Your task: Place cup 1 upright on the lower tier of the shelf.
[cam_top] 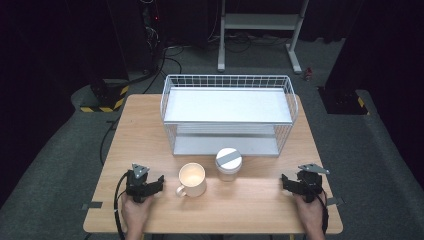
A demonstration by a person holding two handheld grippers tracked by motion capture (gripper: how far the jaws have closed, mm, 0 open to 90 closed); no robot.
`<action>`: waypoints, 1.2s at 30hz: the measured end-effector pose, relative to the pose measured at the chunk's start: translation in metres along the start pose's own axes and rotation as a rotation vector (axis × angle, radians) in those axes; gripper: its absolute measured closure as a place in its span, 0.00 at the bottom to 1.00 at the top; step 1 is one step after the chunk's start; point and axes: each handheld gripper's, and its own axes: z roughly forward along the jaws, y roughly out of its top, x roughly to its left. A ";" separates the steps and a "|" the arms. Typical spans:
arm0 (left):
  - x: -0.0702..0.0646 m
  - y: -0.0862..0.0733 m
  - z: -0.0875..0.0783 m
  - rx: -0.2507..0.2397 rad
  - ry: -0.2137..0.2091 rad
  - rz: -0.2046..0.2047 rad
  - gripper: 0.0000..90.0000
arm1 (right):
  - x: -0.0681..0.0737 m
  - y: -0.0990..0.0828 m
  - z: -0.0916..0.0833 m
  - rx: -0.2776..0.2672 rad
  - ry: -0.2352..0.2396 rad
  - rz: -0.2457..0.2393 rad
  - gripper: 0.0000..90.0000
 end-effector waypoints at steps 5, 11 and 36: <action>0.000 0.000 0.000 -0.001 0.000 -0.002 0.24 | 0.000 0.000 -0.001 0.002 -0.001 0.005 0.16; 0.001 0.000 0.000 -0.005 -0.001 -0.005 0.24 | -0.002 -0.001 -0.001 0.001 -0.006 0.007 0.16; 0.002 0.001 0.001 -0.004 0.006 -0.011 0.24 | -0.004 -0.005 -0.008 -0.043 0.085 0.013 0.16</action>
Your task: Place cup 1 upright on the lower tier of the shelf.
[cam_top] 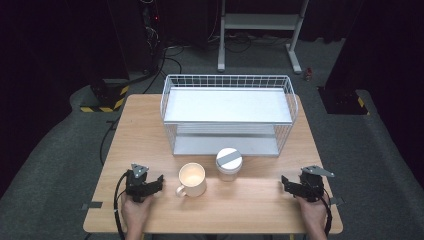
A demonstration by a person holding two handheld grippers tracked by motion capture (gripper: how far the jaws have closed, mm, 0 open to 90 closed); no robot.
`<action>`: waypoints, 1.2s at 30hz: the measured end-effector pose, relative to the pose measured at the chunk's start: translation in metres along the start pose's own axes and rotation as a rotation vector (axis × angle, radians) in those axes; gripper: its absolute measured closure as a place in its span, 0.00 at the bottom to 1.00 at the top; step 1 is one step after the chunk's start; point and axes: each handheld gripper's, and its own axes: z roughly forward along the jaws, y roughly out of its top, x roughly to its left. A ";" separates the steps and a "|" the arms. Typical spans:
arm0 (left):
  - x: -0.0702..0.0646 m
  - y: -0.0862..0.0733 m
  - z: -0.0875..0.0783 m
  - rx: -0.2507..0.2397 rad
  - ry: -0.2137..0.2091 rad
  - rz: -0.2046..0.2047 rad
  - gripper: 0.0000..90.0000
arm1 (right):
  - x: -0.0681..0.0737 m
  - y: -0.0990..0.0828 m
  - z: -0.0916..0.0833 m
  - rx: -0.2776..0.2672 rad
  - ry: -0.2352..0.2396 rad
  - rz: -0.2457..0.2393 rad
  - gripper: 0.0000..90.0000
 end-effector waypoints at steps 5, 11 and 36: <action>0.000 0.000 0.000 -0.002 0.002 0.001 0.25 | 0.008 -0.003 -0.004 -0.022 0.045 -0.034 0.16; 0.000 0.000 0.000 -0.002 0.002 0.001 0.25 | 0.018 -0.005 -0.008 -0.047 0.079 -0.063 0.16; 0.001 0.000 0.000 -0.005 0.009 -0.008 0.26 | 0.060 0.000 -0.009 -0.082 0.232 -0.170 0.17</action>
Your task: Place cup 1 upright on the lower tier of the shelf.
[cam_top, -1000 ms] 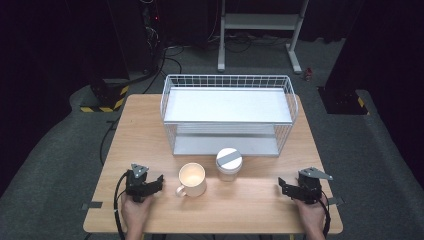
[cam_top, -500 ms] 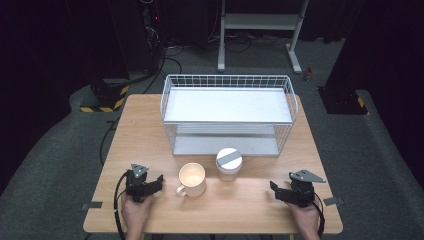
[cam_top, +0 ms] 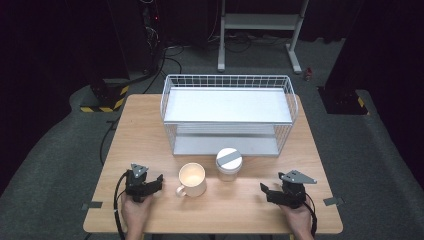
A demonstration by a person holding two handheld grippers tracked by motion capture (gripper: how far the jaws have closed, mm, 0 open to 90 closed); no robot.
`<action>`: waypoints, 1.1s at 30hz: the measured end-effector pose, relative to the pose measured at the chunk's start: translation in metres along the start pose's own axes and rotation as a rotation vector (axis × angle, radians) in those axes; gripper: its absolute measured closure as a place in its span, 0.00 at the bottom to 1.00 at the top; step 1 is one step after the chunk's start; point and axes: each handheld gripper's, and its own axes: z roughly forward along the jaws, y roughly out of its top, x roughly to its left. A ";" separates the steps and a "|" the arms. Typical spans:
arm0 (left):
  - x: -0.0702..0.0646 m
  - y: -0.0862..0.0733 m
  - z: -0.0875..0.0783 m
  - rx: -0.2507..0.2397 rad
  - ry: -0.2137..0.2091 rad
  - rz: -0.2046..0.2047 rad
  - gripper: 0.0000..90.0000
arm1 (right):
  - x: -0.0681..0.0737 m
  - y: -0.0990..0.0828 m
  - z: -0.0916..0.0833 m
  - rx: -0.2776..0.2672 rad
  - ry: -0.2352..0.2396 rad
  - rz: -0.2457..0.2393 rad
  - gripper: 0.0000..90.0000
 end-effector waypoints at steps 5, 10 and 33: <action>0.000 0.000 0.000 -0.001 0.002 -0.001 0.26 | 0.013 0.005 0.006 0.000 0.036 -0.032 0.17; 0.001 0.000 0.000 0.002 0.003 -0.006 0.26 | 0.021 0.009 0.009 0.000 0.073 -0.060 0.17; 0.001 0.001 0.000 0.005 0.010 -0.005 0.26 | 0.060 0.033 0.043 0.018 0.167 -0.156 0.16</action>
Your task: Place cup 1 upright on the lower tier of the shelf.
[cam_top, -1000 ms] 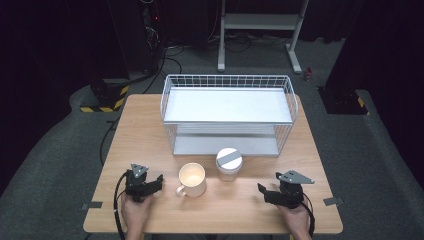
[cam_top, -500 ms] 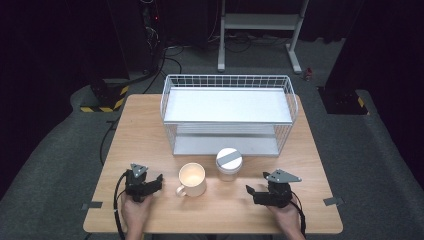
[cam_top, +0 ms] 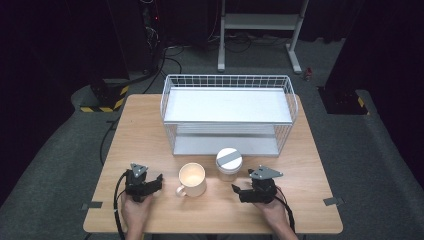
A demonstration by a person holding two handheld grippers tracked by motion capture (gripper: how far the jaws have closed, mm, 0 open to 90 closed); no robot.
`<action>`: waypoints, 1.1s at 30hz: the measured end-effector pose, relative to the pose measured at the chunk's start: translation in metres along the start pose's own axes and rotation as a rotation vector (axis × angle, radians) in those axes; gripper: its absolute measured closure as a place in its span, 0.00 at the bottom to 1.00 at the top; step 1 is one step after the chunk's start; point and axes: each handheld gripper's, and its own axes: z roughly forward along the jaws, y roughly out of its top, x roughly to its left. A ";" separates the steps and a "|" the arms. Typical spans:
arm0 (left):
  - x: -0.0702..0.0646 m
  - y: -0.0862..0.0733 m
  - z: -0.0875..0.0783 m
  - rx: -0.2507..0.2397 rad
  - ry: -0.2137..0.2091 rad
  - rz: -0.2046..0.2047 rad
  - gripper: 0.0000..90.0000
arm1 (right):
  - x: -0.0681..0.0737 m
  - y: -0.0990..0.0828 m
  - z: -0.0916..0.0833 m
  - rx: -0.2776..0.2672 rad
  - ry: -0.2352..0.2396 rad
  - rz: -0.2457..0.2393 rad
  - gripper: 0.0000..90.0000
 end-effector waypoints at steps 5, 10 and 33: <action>0.000 0.000 0.000 -0.001 0.003 0.001 0.26 | 0.001 0.005 0.005 -0.011 0.009 0.018 0.16; 0.000 0.000 0.000 -0.003 0.002 0.001 0.26 | 0.002 0.007 0.010 -0.014 0.004 0.019 0.16; 0.000 0.000 0.000 -0.002 0.003 0.000 0.26 | 0.010 0.026 0.033 -0.039 -0.012 0.012 0.12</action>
